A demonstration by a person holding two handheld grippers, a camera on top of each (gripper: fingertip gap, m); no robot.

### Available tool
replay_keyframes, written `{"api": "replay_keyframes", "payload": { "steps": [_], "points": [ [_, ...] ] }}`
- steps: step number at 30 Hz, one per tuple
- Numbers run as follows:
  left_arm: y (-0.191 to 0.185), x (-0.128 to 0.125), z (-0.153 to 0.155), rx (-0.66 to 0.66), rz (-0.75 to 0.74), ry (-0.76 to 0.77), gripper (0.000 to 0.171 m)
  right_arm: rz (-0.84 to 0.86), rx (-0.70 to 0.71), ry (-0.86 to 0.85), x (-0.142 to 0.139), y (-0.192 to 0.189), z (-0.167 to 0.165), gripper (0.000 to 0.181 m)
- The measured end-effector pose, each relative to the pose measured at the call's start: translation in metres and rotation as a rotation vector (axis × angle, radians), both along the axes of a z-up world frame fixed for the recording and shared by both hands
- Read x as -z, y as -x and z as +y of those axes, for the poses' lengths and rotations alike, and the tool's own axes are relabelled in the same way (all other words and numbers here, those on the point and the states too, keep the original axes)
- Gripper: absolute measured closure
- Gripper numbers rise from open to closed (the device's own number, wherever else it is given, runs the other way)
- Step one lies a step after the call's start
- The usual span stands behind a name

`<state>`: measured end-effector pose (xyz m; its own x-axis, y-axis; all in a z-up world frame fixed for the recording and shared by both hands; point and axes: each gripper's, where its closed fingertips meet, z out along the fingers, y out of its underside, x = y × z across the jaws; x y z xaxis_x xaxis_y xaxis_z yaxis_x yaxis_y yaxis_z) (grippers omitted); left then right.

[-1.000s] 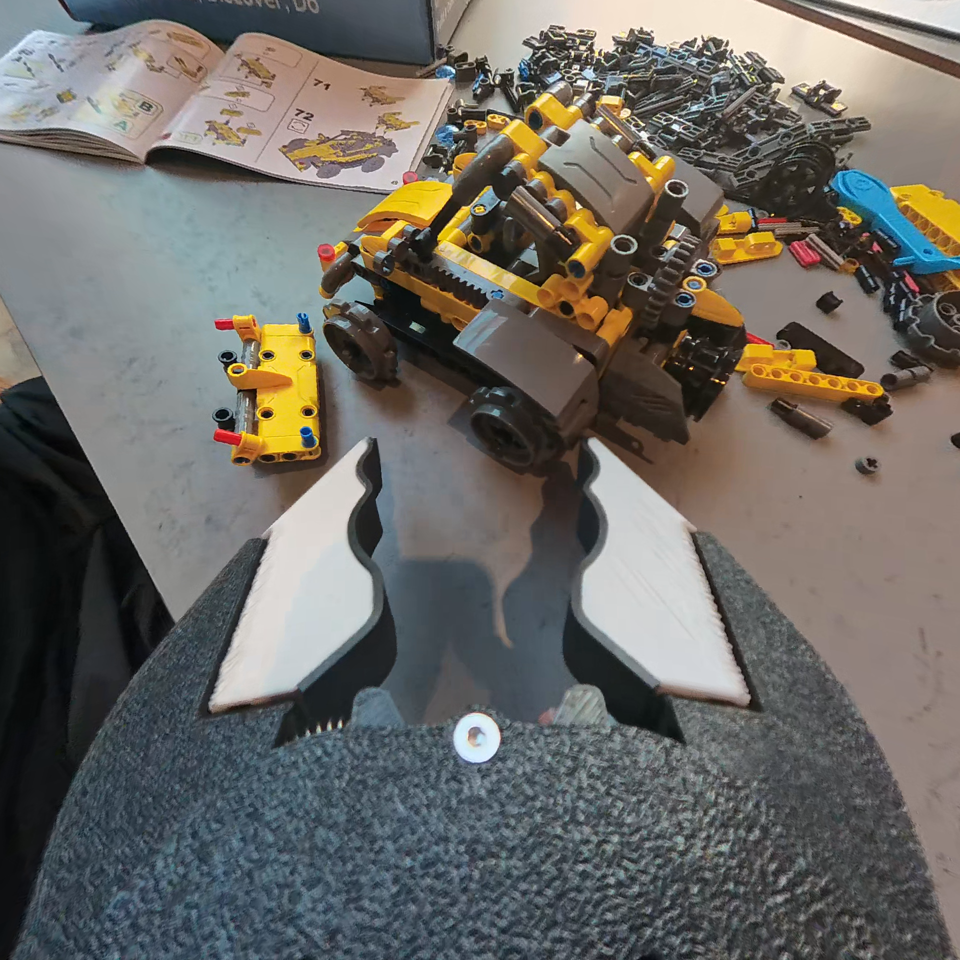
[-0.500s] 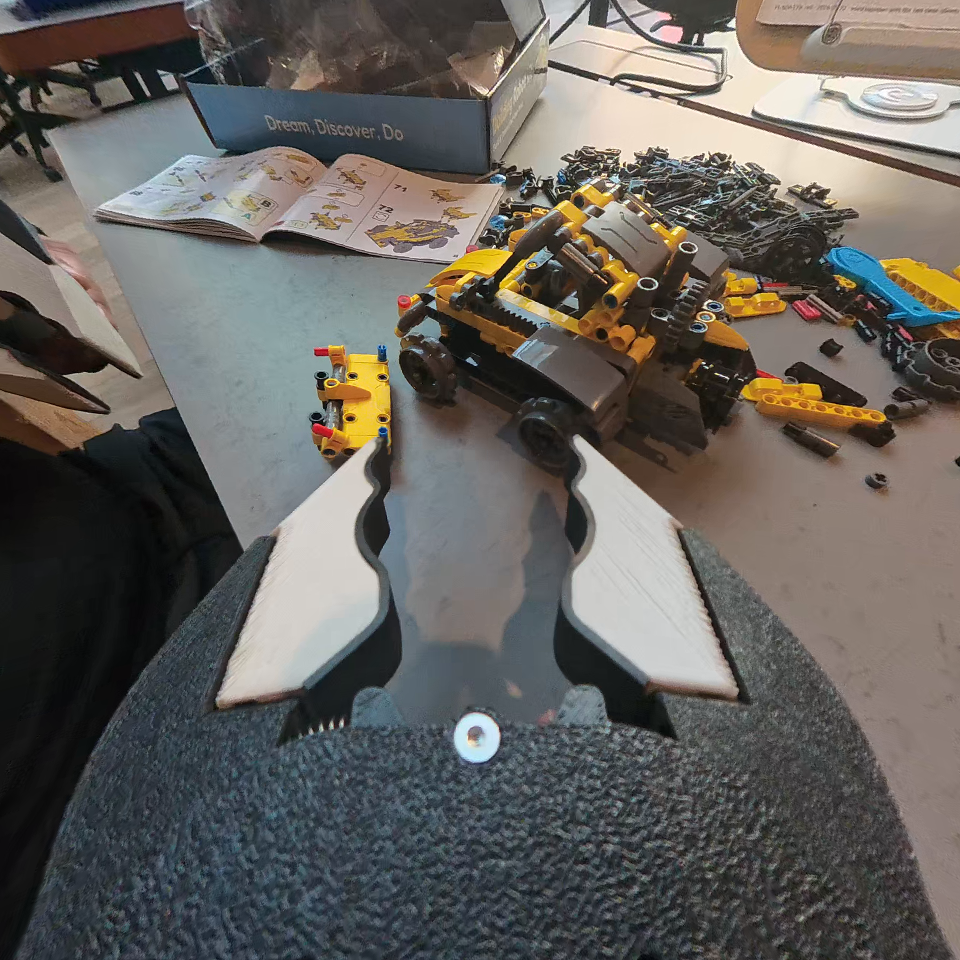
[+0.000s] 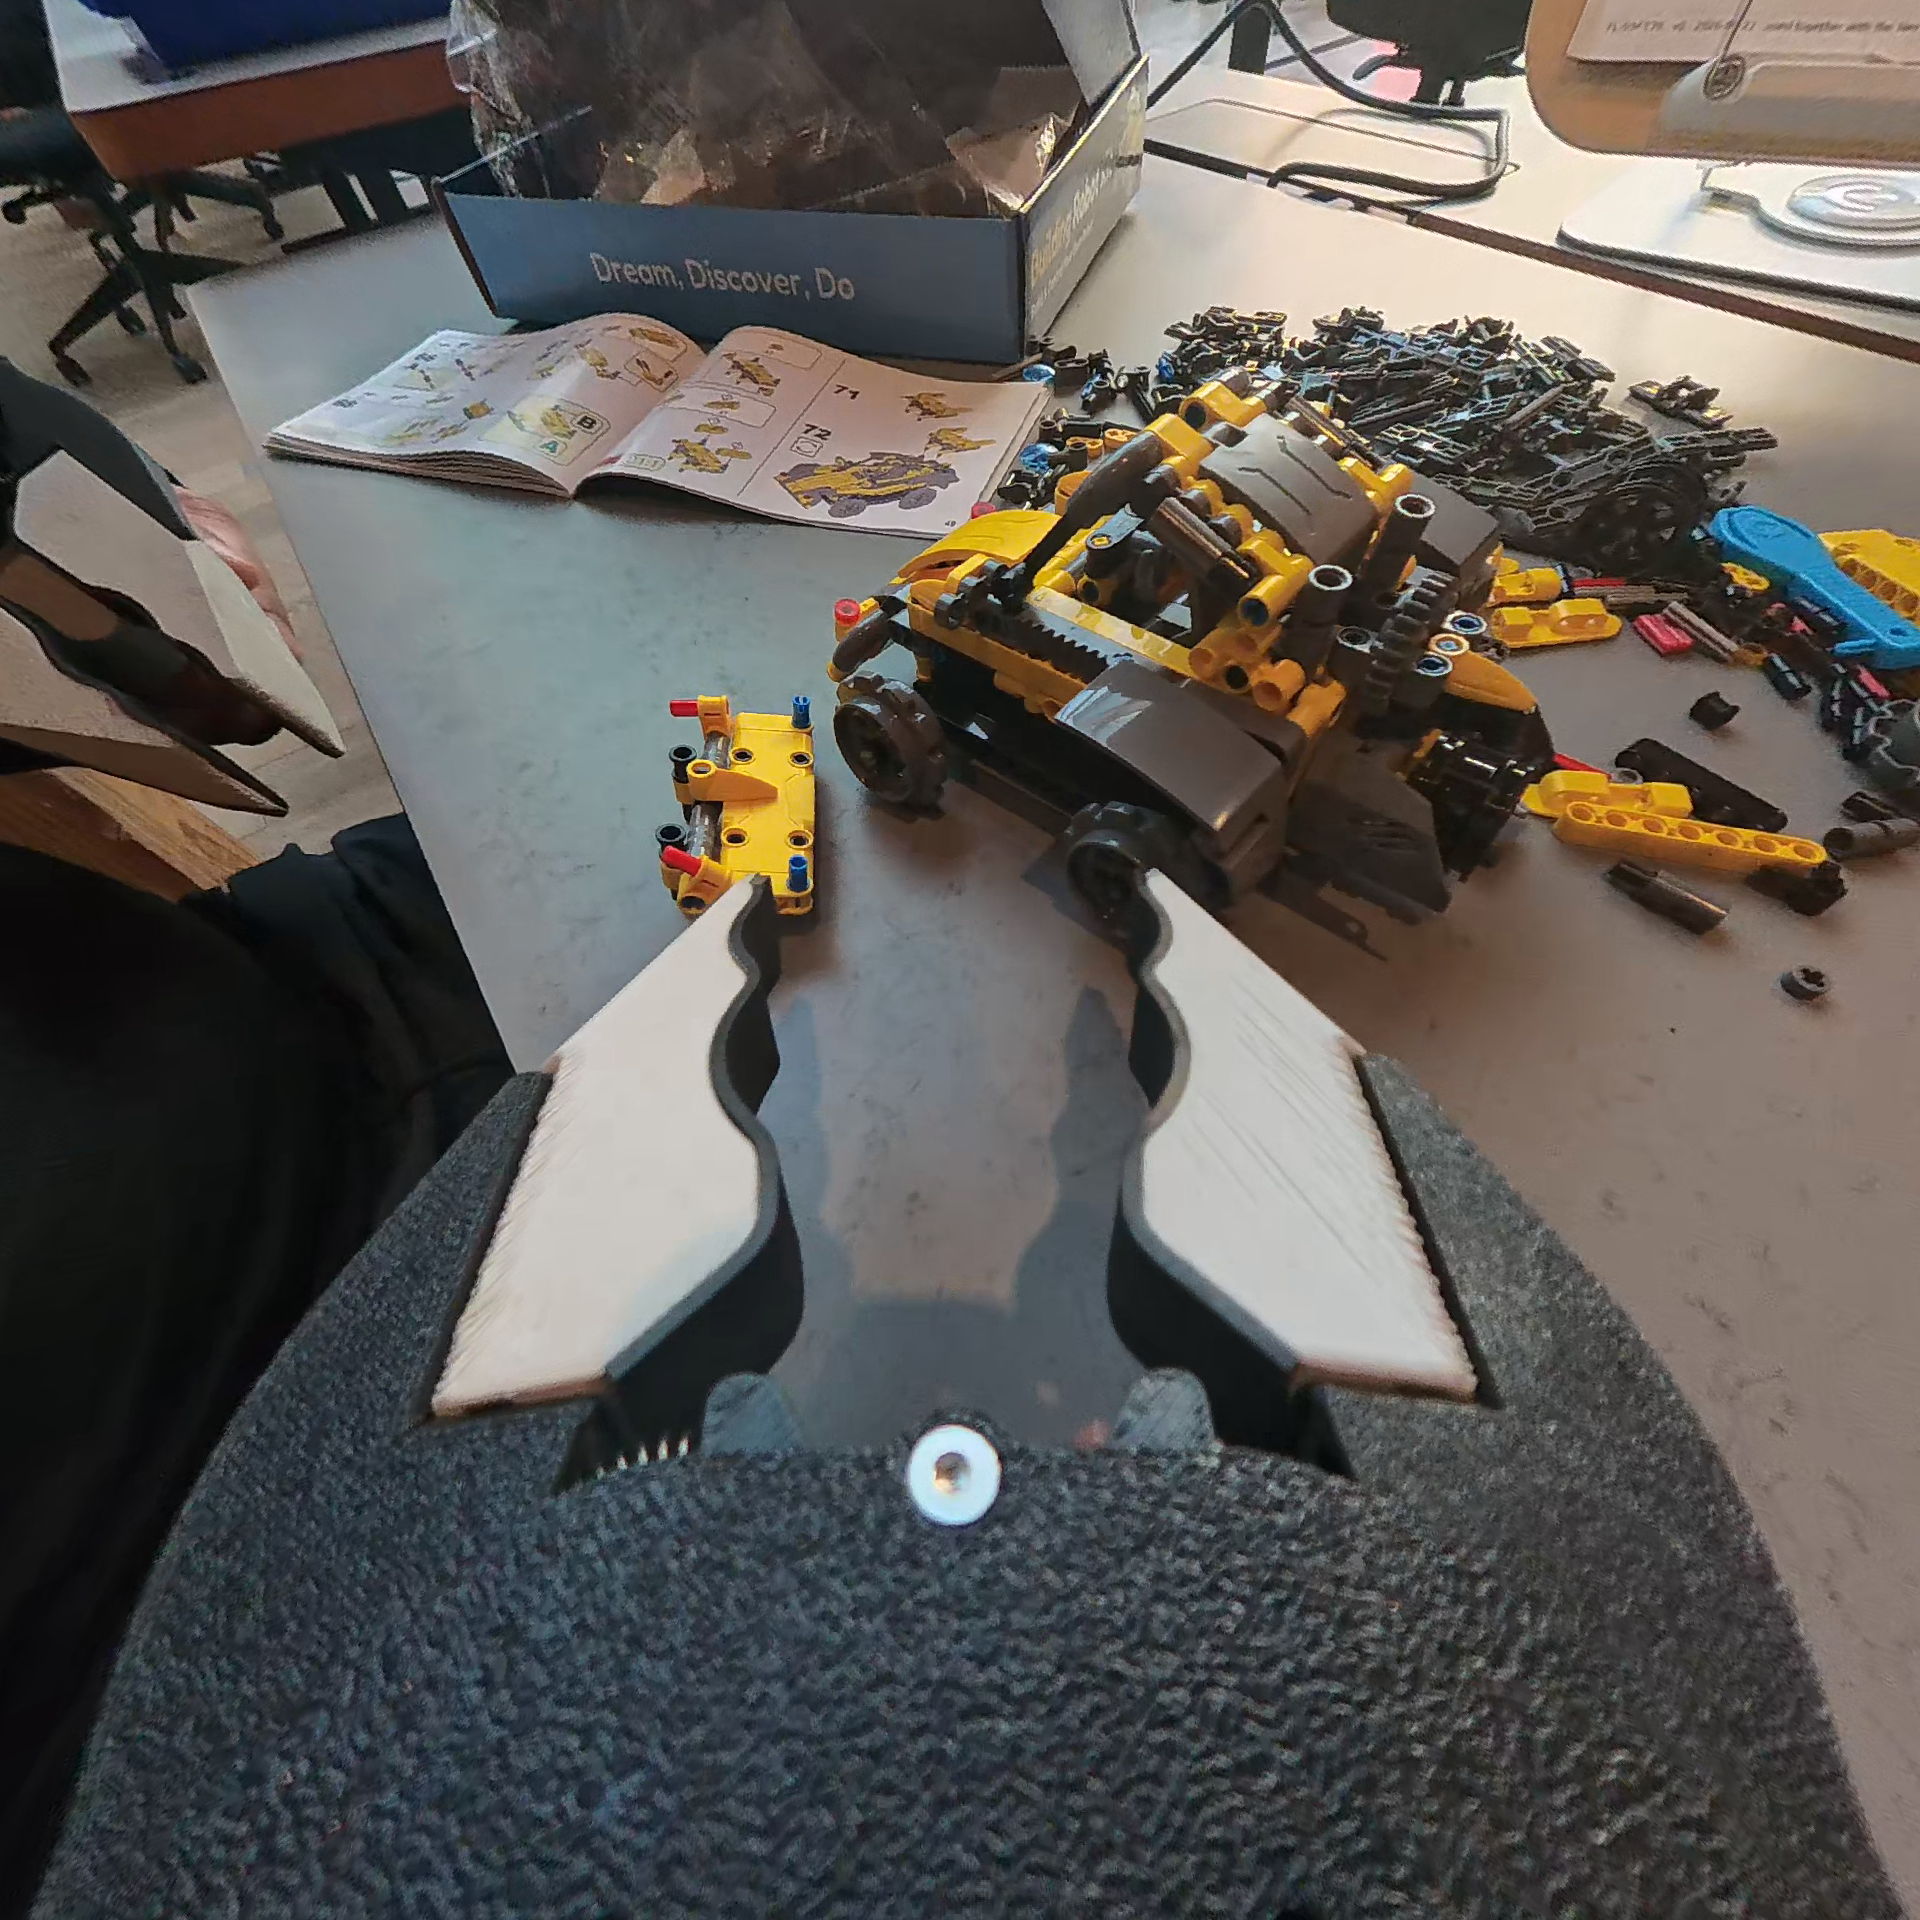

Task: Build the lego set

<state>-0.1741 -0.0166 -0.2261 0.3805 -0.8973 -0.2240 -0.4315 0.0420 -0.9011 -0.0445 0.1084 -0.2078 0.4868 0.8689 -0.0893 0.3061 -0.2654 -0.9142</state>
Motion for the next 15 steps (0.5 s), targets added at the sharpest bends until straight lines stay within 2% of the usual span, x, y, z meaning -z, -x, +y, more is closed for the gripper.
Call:
{"api": "replay_keyframes", "payload": {
  "steps": [15],
  "points": [
    [-0.0005, 0.0010, 0.0000, 0.001, 0.003, 0.001, 0.159, -0.010, -0.001, 0.010, 0.0021, 0.0004, 0.0001, 0.114]
  ]
}}
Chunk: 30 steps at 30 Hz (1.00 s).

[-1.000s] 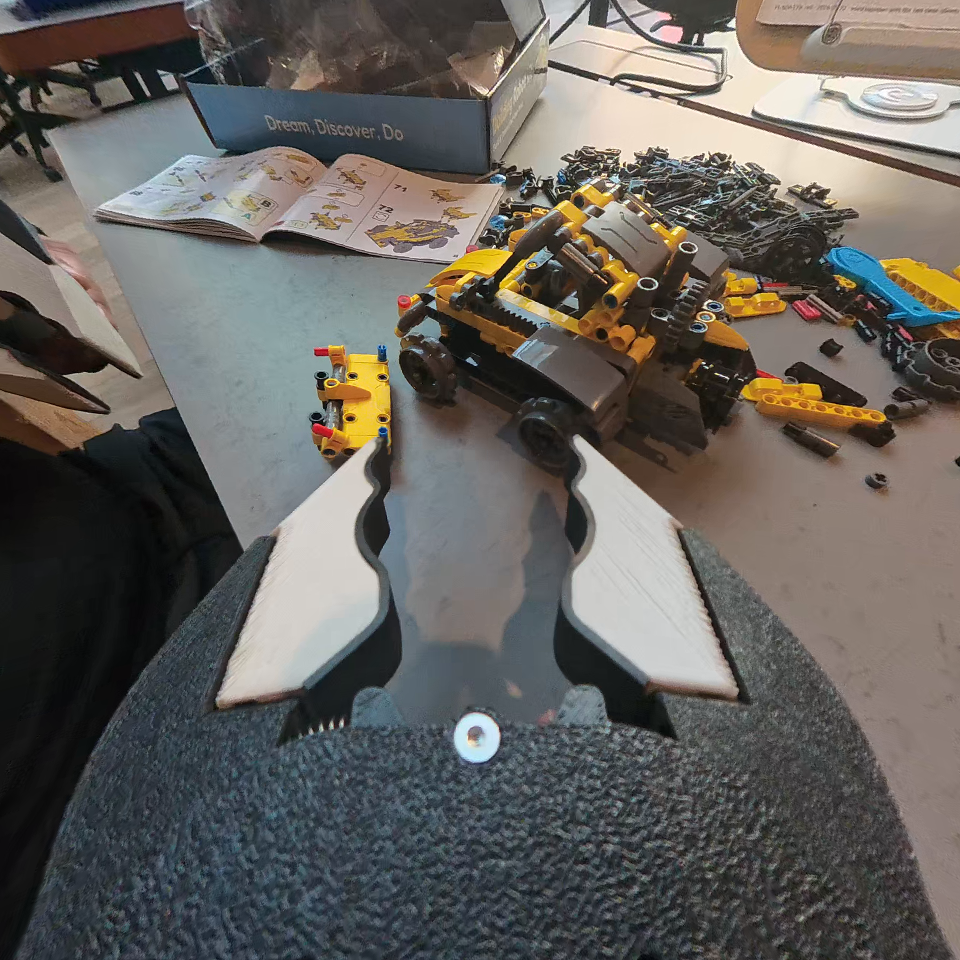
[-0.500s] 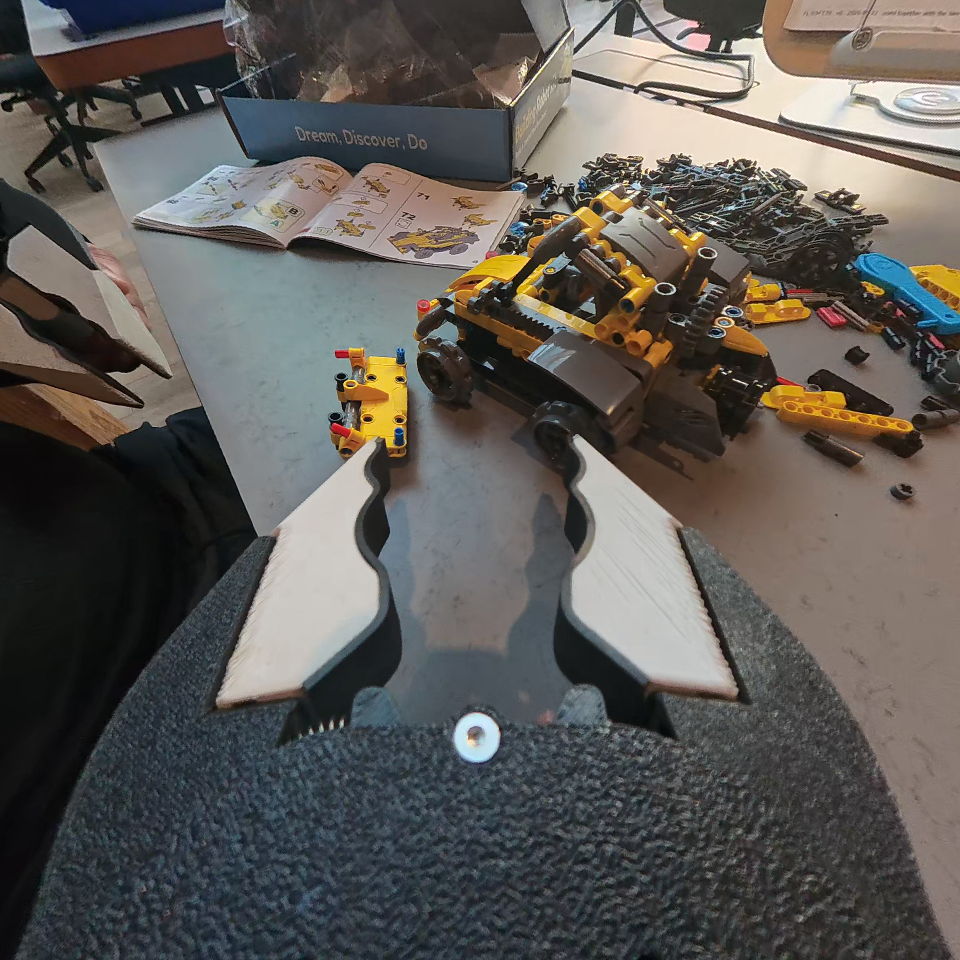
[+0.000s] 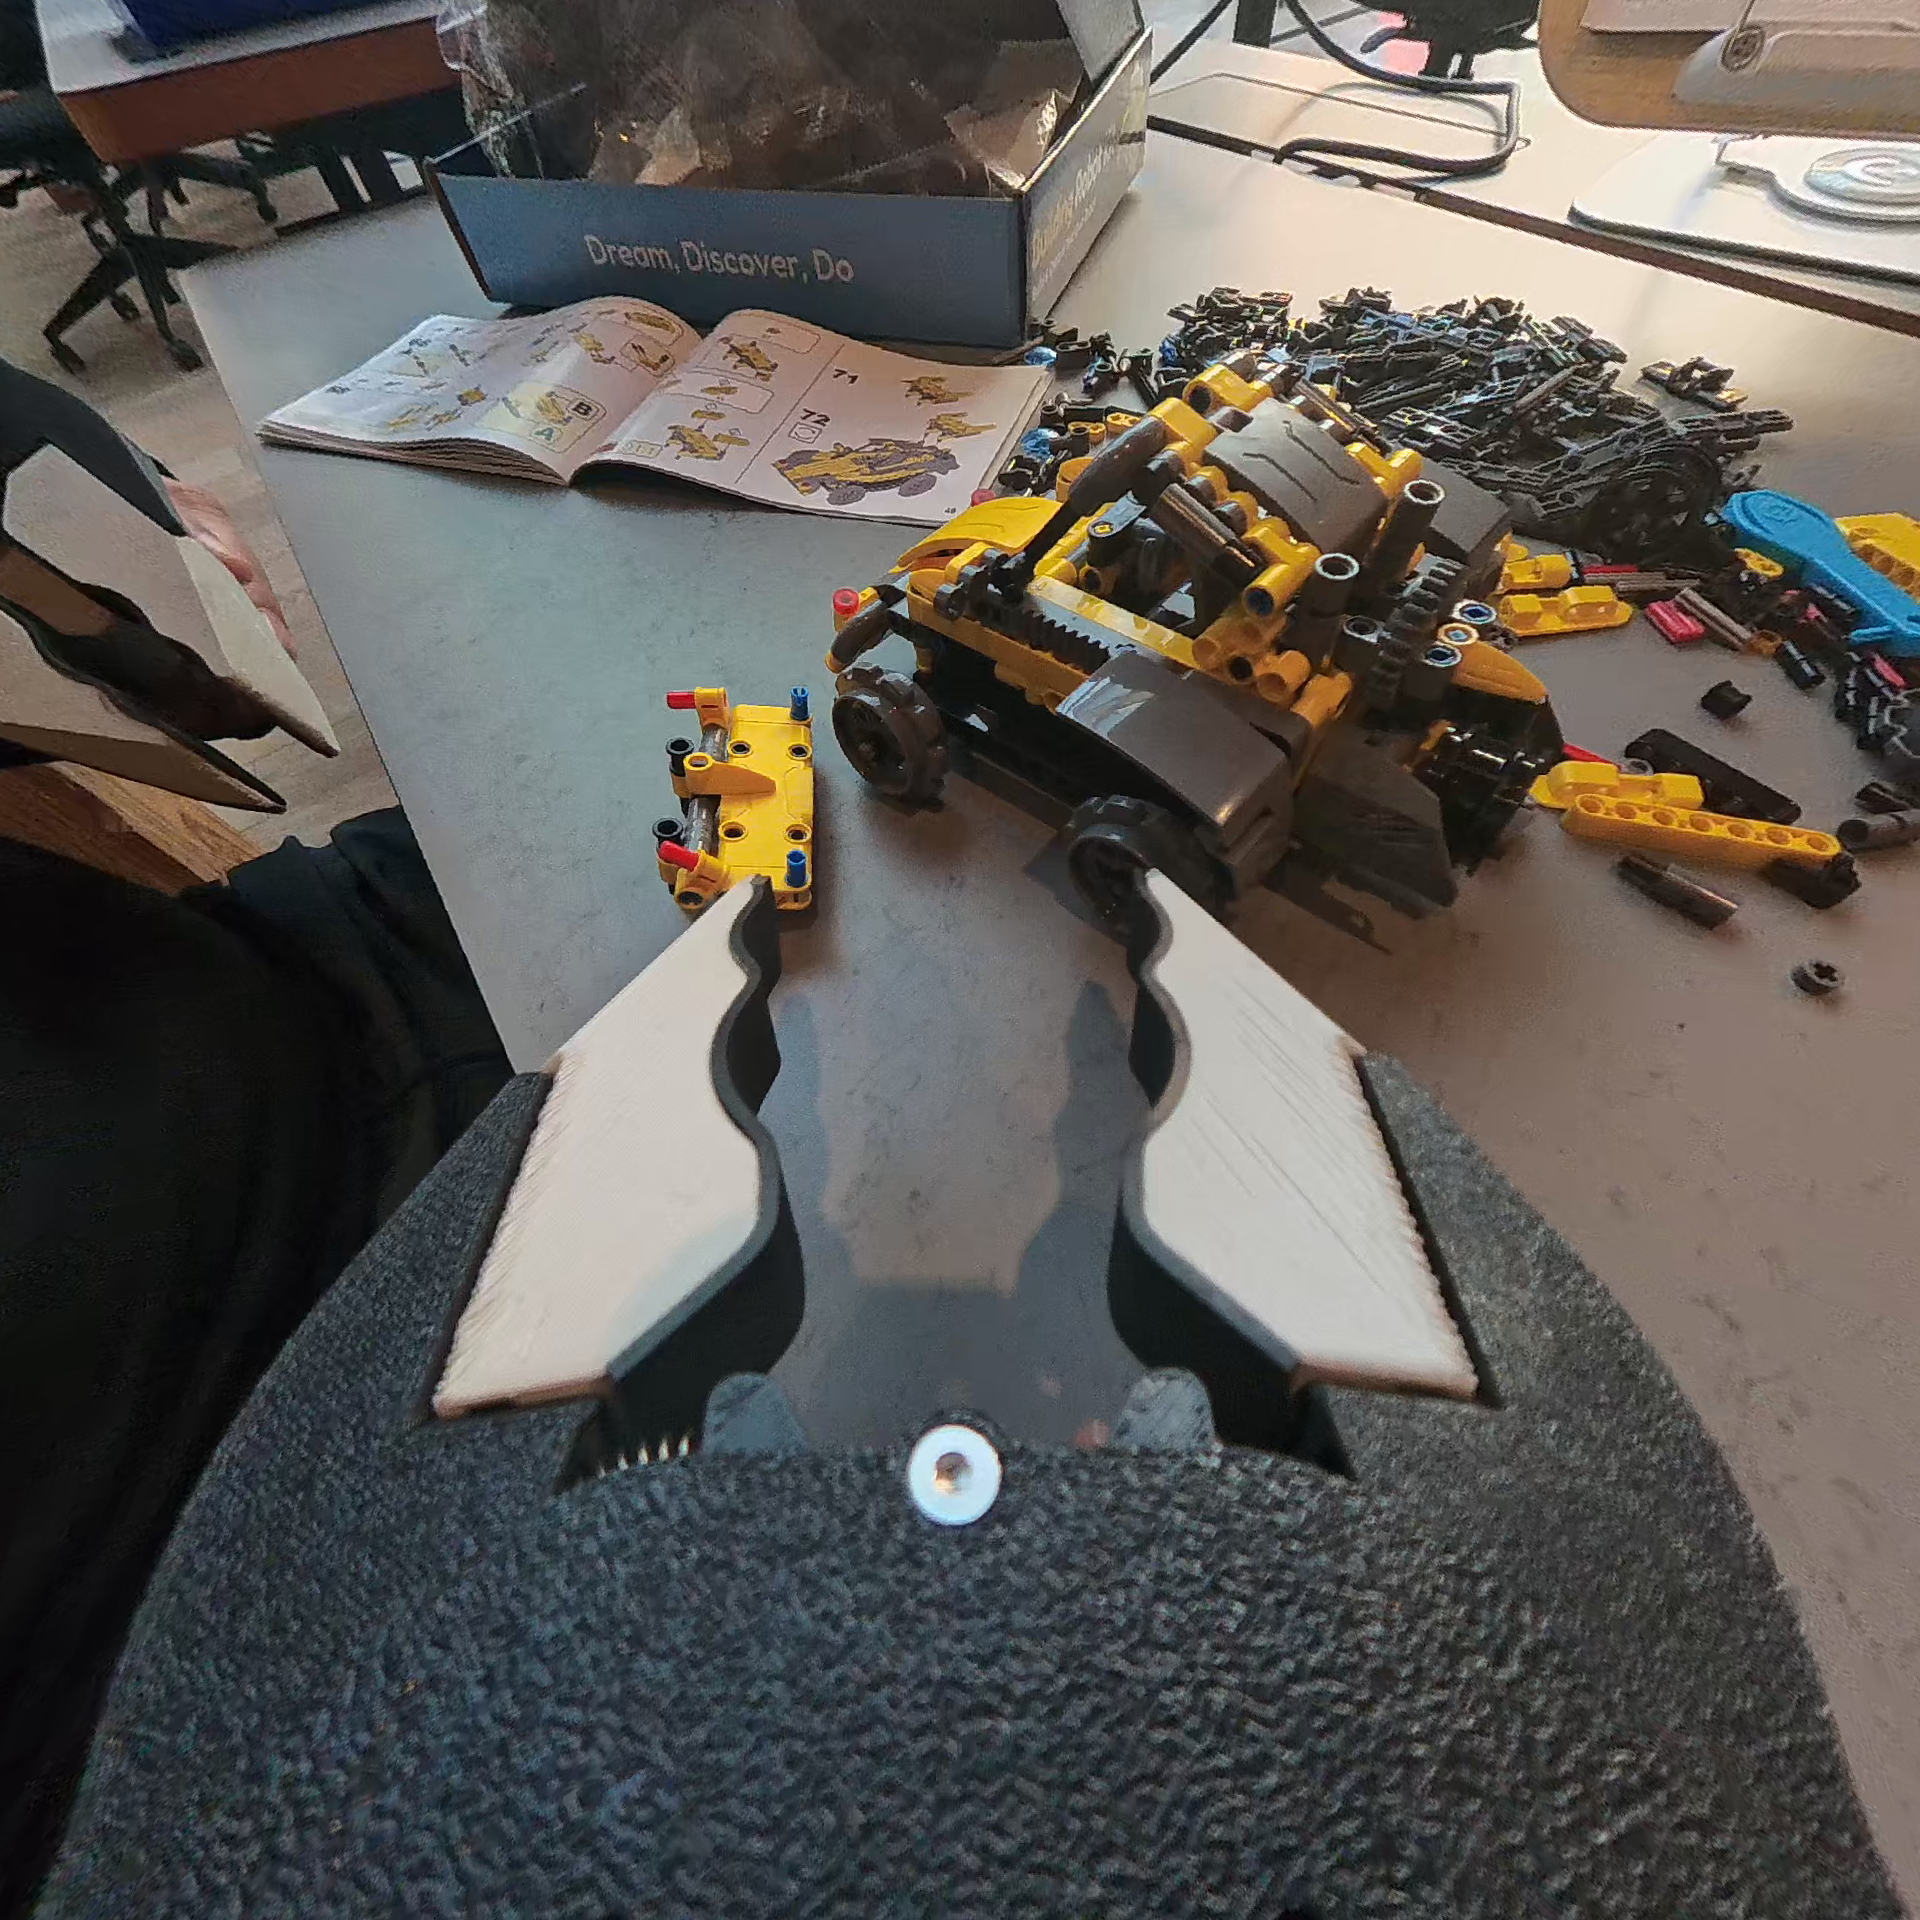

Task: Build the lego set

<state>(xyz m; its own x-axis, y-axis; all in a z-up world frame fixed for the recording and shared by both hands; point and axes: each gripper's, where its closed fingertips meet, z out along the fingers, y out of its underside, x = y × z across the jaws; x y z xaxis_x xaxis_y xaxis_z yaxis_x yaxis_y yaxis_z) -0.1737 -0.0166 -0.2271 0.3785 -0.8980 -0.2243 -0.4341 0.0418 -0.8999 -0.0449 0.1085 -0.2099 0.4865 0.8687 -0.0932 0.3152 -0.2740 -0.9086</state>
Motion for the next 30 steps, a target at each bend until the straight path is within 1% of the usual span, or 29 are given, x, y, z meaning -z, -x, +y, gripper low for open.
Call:
{"api": "replay_keyframes", "payload": {
  "steps": [17, 19, 23, 25, 27, 28, 30],
  "points": [
    [0.000, 0.001, 0.001, -0.001, -0.003, 0.008, 0.160, -0.011, -0.014, 0.005, 0.002, 0.002, -0.002, 0.114],
    [-0.001, 0.000, 0.001, -0.003, -0.017, 0.018, 0.159, -0.013, -0.045, 0.017, 0.003, 0.004, -0.006, 0.114],
    [0.003, -0.004, 0.005, -0.022, -0.056, 0.061, 0.155, -0.030, -0.059, -0.001, 0.004, 0.006, -0.008, 0.115],
    [0.004, -0.003, 0.004, -0.023, -0.045, 0.087, 0.156, -0.044, -0.073, -0.045, 0.002, 0.008, -0.013, 0.123],
    [0.004, -0.002, 0.003, -0.016, -0.012, 0.094, 0.156, -0.059, -0.094, -0.076, 0.002, 0.010, -0.019, 0.140],
    [0.005, -0.001, 0.004, -0.016, 0.009, 0.085, 0.156, -0.066, -0.098, -0.083, 0.002, 0.010, -0.021, 0.143],
    [0.007, 0.000, 0.007, -0.019, 0.032, 0.086, 0.156, -0.069, -0.098, -0.094, 0.002, 0.010, -0.022, 0.140]
  ]
}}
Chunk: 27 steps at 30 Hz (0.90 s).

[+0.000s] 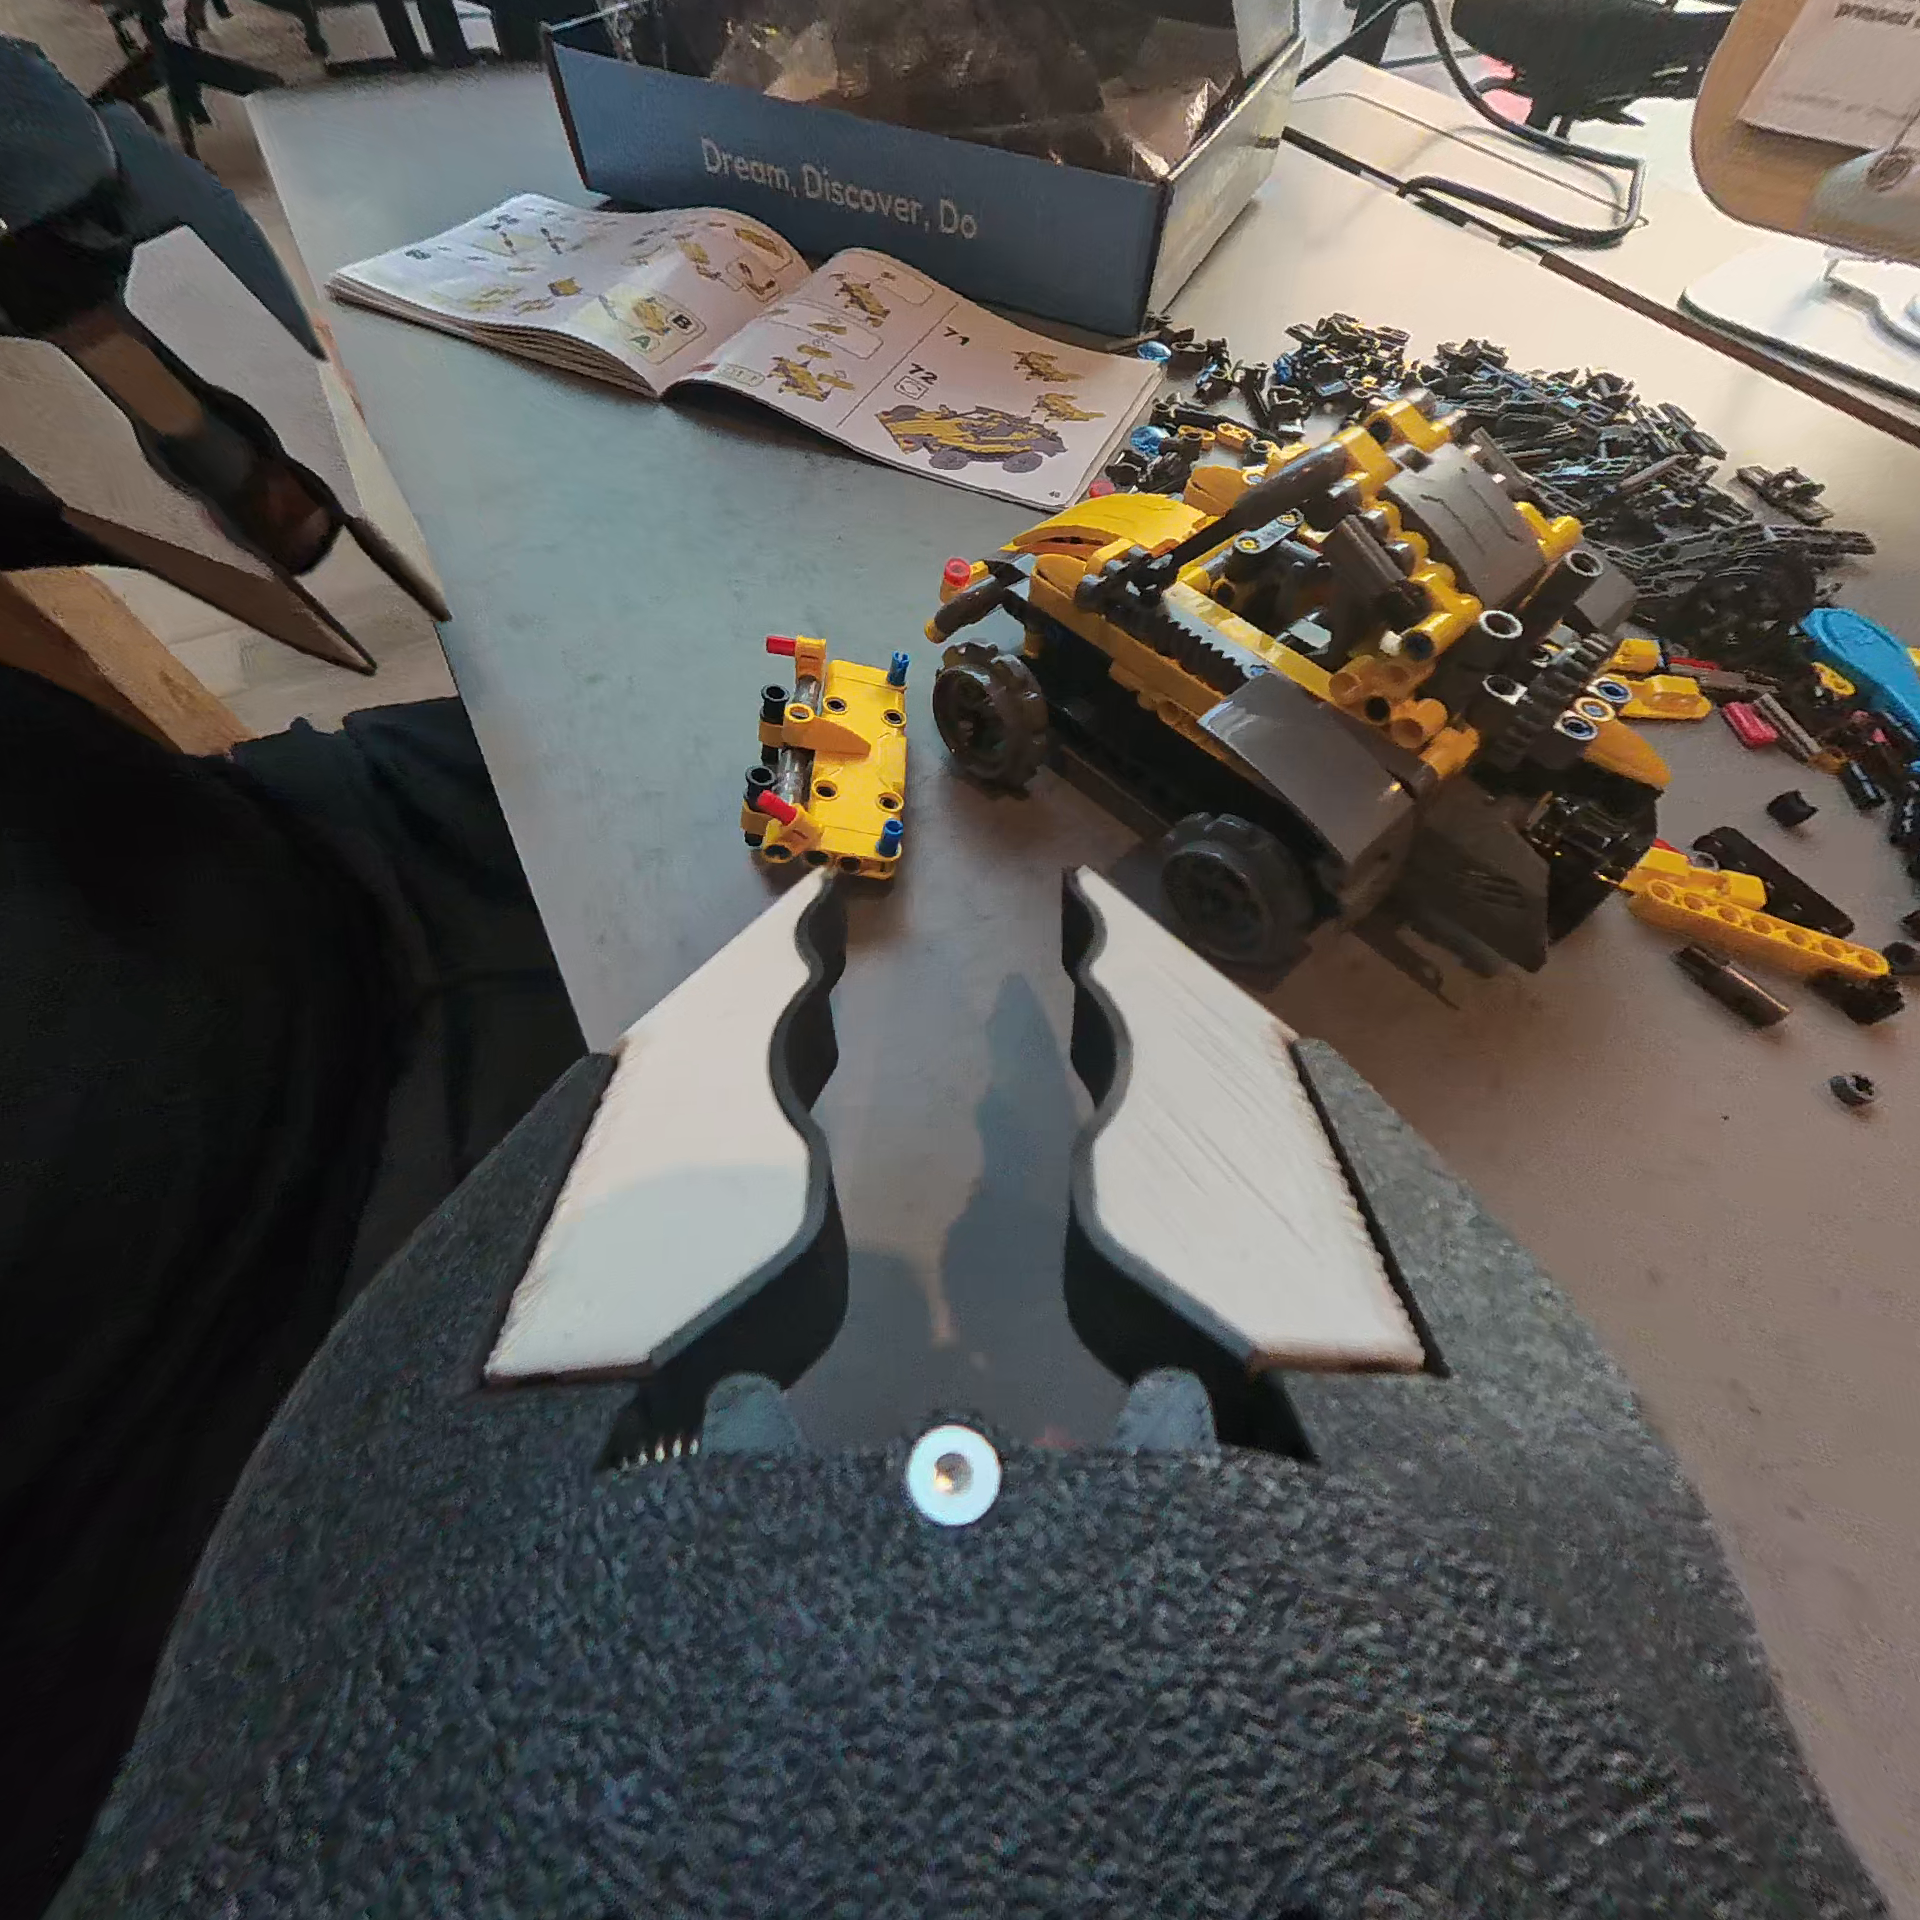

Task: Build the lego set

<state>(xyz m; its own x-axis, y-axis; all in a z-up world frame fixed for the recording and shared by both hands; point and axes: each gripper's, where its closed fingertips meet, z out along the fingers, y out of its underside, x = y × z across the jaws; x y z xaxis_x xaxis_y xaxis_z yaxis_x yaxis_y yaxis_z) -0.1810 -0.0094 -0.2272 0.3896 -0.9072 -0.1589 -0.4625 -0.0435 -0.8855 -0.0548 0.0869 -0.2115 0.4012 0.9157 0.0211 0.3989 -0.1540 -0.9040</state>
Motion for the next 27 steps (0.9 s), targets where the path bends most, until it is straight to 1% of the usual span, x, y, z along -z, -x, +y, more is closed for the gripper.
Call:
{"api": "replay_keyframes", "payload": {
  "steps": [2, 3, 5, 7, 9, 12, 15, 18, 21, 24, 27],
  "points": [
    [0.001, -0.001, 0.002, -0.005, -0.031, 0.030, 0.160, 0.011, -0.001, -0.006, -0.003, -0.001, 0.001, 0.132],
    [0.001, -0.001, 0.002, -0.005, -0.052, 0.046, 0.161, 0.001, 0.001, -0.011, -0.003, -0.004, 0.004, 0.132],
    [0.003, -0.005, 0.003, -0.003, -0.077, 0.058, 0.162, 0.002, 0.038, -0.034, -0.010, -0.013, 0.015, 0.126],
    [0.008, -0.014, 0.007, -0.007, -0.105, 0.049, 0.160, 0.053, 0.066, -0.065, -0.029, -0.022, 0.026, 0.119],
    [0.018, -0.025, 0.016, -0.027, -0.149, 0.042, 0.160, 0.105, 0.094, -0.153, -0.053, -0.030, 0.044, 0.113],
    [0.030, -0.039, 0.030, -0.027, -0.214, 0.055, 0.157, 0.181, 0.096, -0.267, -0.083, -0.031, 0.070, 0.114],
    [0.036, -0.042, 0.040, -0.021, -0.238, 0.075, 0.157, 0.247, 0.082, -0.261, -0.102, -0.021, 0.096, 0.116],
    [0.034, -0.044, 0.043, -0.005, -0.263, 0.112, 0.161, 0.256, 0.038, -0.268, -0.119, -0.007, 0.120, 0.117],
    [0.030, -0.043, 0.043, 0.003, -0.256, 0.121, 0.162, 0.232, 0.019, -0.286, -0.125, 0.001, 0.141, 0.117],
    [0.029, -0.041, 0.047, -0.012, -0.234, 0.120, 0.162, 0.249, 0.008, -0.299, -0.125, 0.005, 0.152, 0.120],
    [0.030, -0.048, 0.052, -0.032, -0.201, 0.089, 0.162, 0.224, 0.009, -0.282, -0.112, 0.006, 0.160, 0.127]
  ]
}}
